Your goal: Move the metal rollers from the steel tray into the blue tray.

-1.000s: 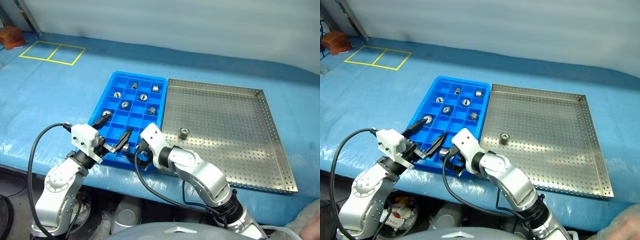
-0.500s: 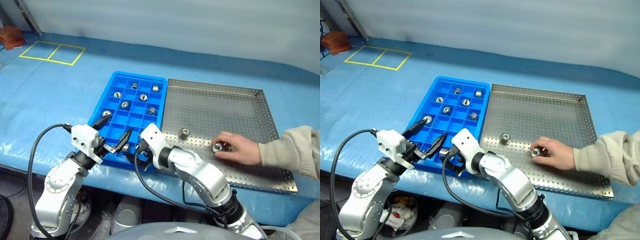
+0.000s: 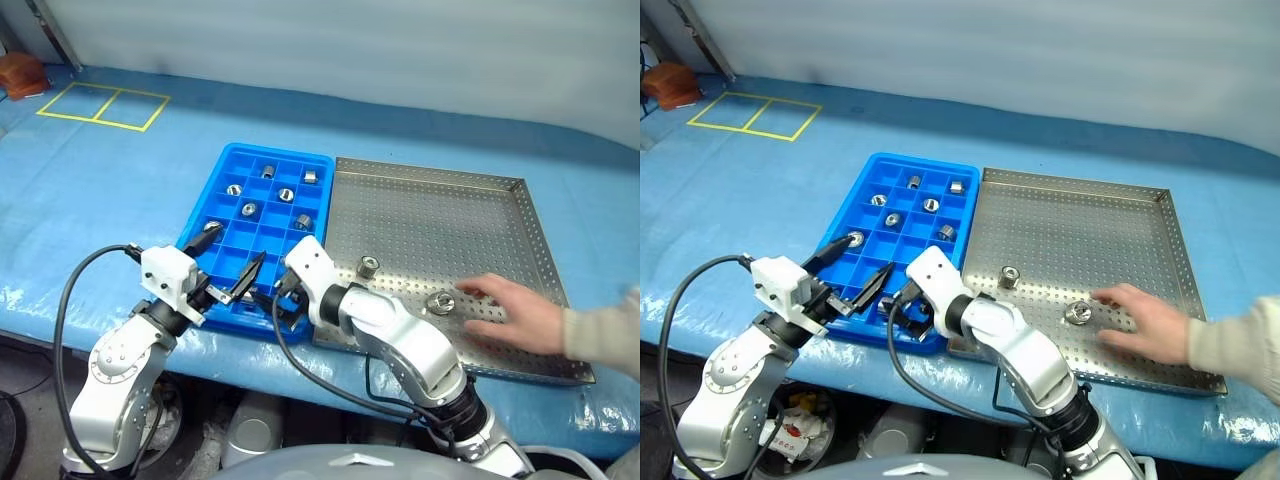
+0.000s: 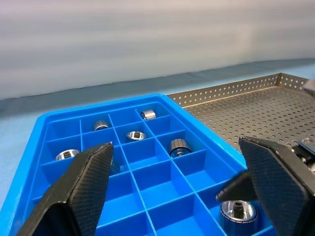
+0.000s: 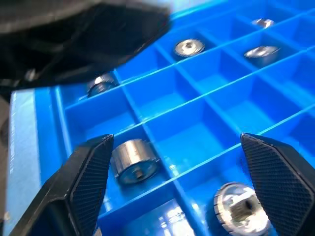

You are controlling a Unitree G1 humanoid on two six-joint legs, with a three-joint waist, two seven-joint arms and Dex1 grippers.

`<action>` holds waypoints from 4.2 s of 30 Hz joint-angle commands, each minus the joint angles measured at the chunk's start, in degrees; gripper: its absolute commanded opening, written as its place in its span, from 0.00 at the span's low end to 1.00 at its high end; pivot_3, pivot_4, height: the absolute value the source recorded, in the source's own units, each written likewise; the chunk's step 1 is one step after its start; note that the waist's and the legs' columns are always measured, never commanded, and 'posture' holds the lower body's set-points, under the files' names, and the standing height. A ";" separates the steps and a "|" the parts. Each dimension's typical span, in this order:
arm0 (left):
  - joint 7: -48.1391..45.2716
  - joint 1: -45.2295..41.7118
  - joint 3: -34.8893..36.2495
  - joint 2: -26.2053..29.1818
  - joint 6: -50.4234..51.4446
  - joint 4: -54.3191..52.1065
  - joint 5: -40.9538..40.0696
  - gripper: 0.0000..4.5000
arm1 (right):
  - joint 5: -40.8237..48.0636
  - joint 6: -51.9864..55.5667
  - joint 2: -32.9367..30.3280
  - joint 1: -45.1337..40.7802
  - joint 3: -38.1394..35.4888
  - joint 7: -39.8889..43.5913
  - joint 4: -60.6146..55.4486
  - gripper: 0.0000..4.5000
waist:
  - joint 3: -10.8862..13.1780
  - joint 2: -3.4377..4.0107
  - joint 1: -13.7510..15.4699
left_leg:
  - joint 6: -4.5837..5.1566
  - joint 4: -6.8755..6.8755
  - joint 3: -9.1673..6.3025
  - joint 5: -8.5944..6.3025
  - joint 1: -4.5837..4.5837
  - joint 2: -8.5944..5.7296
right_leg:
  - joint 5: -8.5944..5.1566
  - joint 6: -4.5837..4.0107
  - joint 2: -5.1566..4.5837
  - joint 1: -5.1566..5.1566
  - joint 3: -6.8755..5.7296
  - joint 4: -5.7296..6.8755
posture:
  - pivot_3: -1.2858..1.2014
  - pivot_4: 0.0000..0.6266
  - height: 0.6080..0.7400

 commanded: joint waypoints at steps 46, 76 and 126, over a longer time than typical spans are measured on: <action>-24.22 -54.16 -33.04 -2.07 10.58 50.43 16.49 1.00 | -4.46 9.41 -5.71 26.44 -22.57 -17.00 -33.35 0.96 | -0.01 -0.04 -13.09 | 0.01 0.20 0.12 0.03 0.12 -0.25 | 0.31 0.50 0.14 0.11 0.37 0.15 | 0.47 0.24 1.00; -17.88 -51.83 -13.34 -2.85 23.38 37.36 13.18 0.39 | -3.52 8.10 -5.62 21.85 -18.04 -17.48 -31.04 0.97 | -0.02 -0.04 -14.54 | 0.04 0.27 0.20 0.02 0.15 -0.14 | 0.39 0.62 0.15 0.06 0.57 0.29 | 0.51 0.24 1.00; 7.53 -16.33 1.26 4.36 48.60 0.38 8.66 0.76 | 2.84 -1.02 -10.93 9.43 -7.63 0.08 -19.52 0.97 | -0.03 -0.11 -5.50 | 0.02 0.24 -0.19 0.04 0.51 -0.05 | 0.16 0.06 -0.07 0.65 0.11 0.14 | 0.62 0.24 1.00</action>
